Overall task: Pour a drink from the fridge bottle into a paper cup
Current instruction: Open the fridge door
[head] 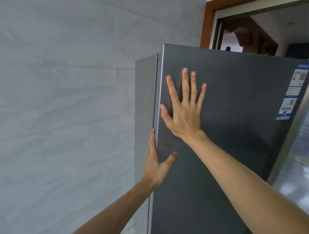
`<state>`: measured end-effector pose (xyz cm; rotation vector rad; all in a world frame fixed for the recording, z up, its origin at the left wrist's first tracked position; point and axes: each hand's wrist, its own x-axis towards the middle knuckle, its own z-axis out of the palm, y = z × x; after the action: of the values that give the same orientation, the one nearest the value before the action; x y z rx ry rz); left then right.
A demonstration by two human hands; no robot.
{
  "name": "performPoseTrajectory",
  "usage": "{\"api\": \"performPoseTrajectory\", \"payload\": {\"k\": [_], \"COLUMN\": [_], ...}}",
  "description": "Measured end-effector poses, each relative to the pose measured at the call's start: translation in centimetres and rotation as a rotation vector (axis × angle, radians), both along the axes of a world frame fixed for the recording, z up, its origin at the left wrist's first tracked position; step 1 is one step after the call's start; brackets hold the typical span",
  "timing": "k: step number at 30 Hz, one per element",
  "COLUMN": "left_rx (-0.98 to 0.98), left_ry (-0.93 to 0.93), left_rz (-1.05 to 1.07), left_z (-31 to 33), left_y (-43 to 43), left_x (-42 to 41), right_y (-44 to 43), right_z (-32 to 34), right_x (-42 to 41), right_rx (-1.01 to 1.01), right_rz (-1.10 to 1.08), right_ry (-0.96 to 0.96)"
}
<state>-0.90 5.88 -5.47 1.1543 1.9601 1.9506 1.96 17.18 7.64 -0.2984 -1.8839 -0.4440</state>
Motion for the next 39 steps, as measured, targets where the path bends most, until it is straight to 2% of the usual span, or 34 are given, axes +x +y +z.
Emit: {"api": "performPoseTrajectory", "payload": {"k": [12, 23, 31, 36, 39], "left_rx": [0.036, 0.035, -0.002, -0.106, -0.160], "left_ry": [-0.163, -0.199, -0.063, 0.095, 0.126], "left_rz": [-0.035, -0.012, 0.052, 0.208, 0.304], "left_z": [1.1, 1.6, 0.6, 0.2, 0.3], "left_y": [-0.6, -0.9, -1.9, -2.9, -3.5], "left_x": [1.7, 2.8, 5.4, 7.1, 9.1], "right_y": [-0.3, -1.2, -2.3, -3.3, -4.0], "right_z": [0.0, 0.1, -0.1, 0.0, -0.1], "right_x": [0.4, 0.9, 3.9, 6.1, 7.9], "right_rx": [-0.020, -0.070, -0.067, -0.099, -0.135], "right_rz": [0.009, -0.002, 0.046, 0.084, 0.095], "right_ry": [-0.016, -0.061, -0.059, -0.074, -0.086]}}
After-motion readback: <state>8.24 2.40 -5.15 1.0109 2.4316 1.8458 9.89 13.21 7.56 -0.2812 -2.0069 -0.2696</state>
